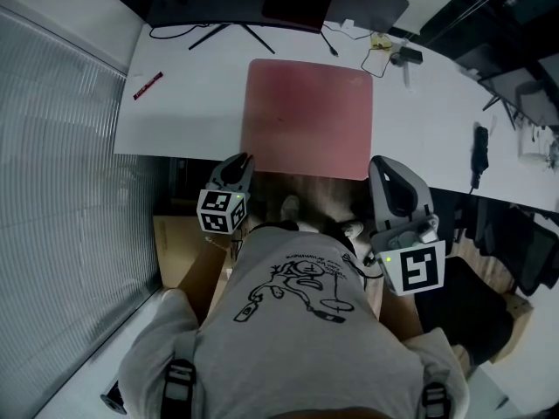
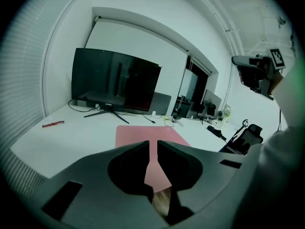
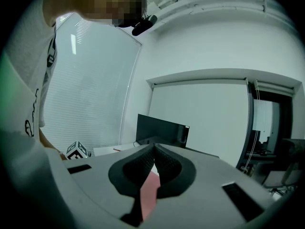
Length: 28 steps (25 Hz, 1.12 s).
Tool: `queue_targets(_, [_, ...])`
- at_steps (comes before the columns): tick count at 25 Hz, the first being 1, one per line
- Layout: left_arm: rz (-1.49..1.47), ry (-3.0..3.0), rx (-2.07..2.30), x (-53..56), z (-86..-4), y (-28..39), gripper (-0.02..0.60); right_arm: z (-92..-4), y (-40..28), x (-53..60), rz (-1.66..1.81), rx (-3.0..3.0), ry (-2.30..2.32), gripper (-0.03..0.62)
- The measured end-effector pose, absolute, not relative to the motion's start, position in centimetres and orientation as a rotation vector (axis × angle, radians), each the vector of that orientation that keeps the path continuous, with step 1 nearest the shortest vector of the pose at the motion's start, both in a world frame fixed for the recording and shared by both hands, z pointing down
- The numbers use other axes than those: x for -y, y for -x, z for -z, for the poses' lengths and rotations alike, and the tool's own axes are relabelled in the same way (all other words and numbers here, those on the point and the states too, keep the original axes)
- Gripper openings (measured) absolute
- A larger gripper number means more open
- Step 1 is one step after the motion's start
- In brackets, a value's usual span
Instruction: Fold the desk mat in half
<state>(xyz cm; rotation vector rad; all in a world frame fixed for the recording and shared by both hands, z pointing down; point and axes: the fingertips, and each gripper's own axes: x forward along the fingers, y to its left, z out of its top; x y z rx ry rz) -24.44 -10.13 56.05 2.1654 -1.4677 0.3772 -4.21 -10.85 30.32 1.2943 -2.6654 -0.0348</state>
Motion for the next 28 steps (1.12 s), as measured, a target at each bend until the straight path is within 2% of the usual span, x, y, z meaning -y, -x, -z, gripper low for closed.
queue_targets(11, [-0.408, -1.978, 1.46, 7.9, -64.0, 27.6, 0.077, -30.5, 4.1, 10.1, 0.03, 2.67, -1.29, 0.006])
queue_targets(28, [-0.357, -1.731, 1.334, 6.0, -73.7, 29.1, 0.138, -31.0, 4.0, 9.3, 0.009, 2.665, -1.289, 0.006])
